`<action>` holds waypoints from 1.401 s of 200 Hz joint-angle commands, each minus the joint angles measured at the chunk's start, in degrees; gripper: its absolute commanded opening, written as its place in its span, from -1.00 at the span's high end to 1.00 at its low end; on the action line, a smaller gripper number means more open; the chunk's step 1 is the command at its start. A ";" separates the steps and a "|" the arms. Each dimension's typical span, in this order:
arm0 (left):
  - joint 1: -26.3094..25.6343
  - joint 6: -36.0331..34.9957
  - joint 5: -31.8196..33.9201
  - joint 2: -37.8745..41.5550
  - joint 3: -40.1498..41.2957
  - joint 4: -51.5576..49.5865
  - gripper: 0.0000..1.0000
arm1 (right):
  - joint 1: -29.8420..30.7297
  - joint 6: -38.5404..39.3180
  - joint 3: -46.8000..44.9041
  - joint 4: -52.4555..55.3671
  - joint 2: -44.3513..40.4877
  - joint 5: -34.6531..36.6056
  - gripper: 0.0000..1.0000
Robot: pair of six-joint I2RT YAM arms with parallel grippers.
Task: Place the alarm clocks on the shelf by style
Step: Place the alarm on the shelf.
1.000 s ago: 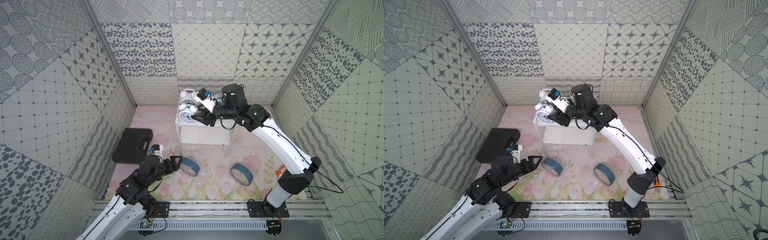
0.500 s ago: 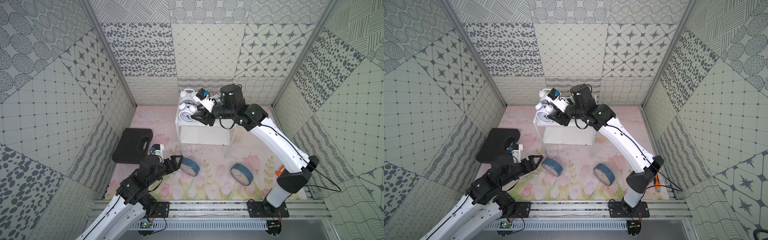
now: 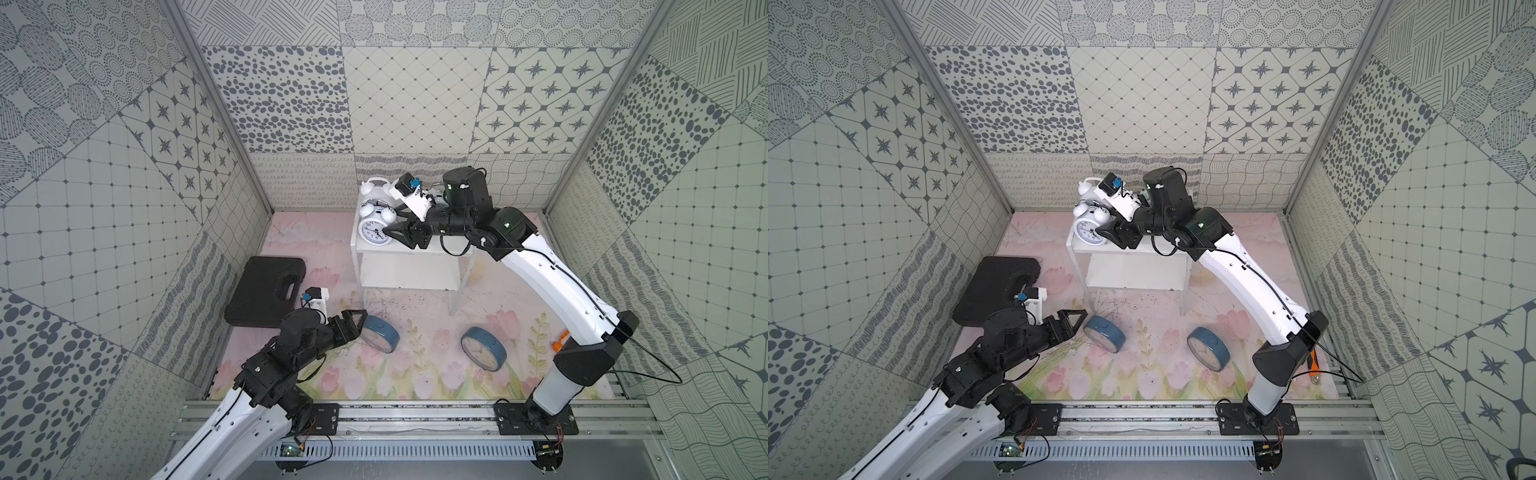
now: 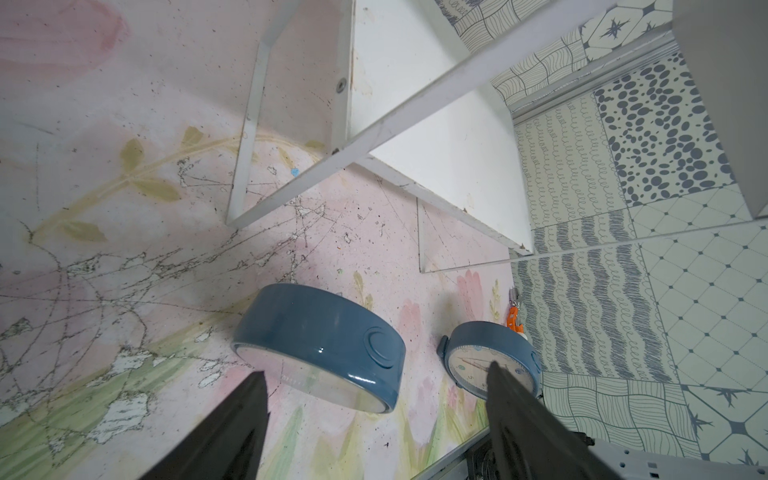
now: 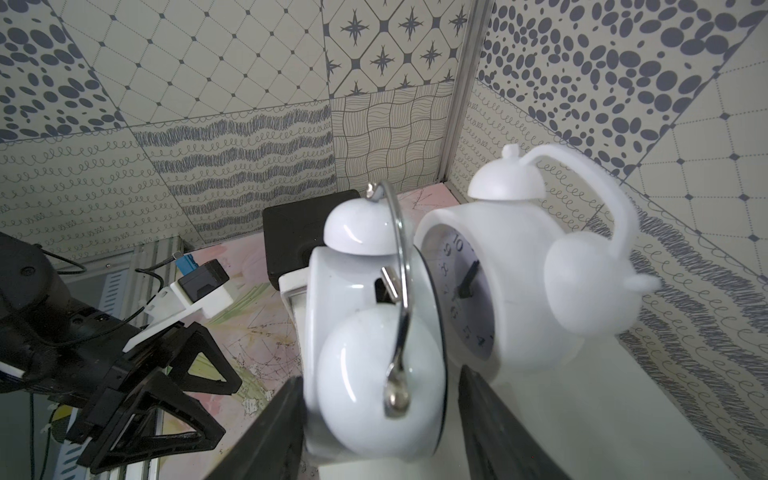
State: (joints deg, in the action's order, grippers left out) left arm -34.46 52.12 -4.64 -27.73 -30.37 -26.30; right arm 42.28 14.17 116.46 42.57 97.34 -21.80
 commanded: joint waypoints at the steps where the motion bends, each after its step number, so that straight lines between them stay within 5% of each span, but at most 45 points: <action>1: 0.42 -0.31 -0.70 -0.44 -0.57 3.27 -0.72 | -0.29 -0.46 -0.92 -2.58 -1.08 0.09 -0.34; 177: 0.70 -0.56 -0.94 -0.04 -0.39 2.67 -0.77 | -1.50 -2.97 -5.06 -5.55 -5.96 2.40 -0.41; 249: 0.78 -1.90 -1.57 -0.75 -2.85 0.25 -0.78 | -0.99 -10.62 -16.67 -7.76 -22.18 6.66 -0.49; 280: 0.80 -1.98 -0.38 -1.32 -3.73 -3.32 -0.78 | 4.81 -13.36 -28.93 -7.12 -33.07 13.87 -0.48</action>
State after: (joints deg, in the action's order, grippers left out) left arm -34.35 51.86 -5.61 -28.51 -32.51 -26.72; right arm 42.85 4.49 95.20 36.16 70.35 -14.11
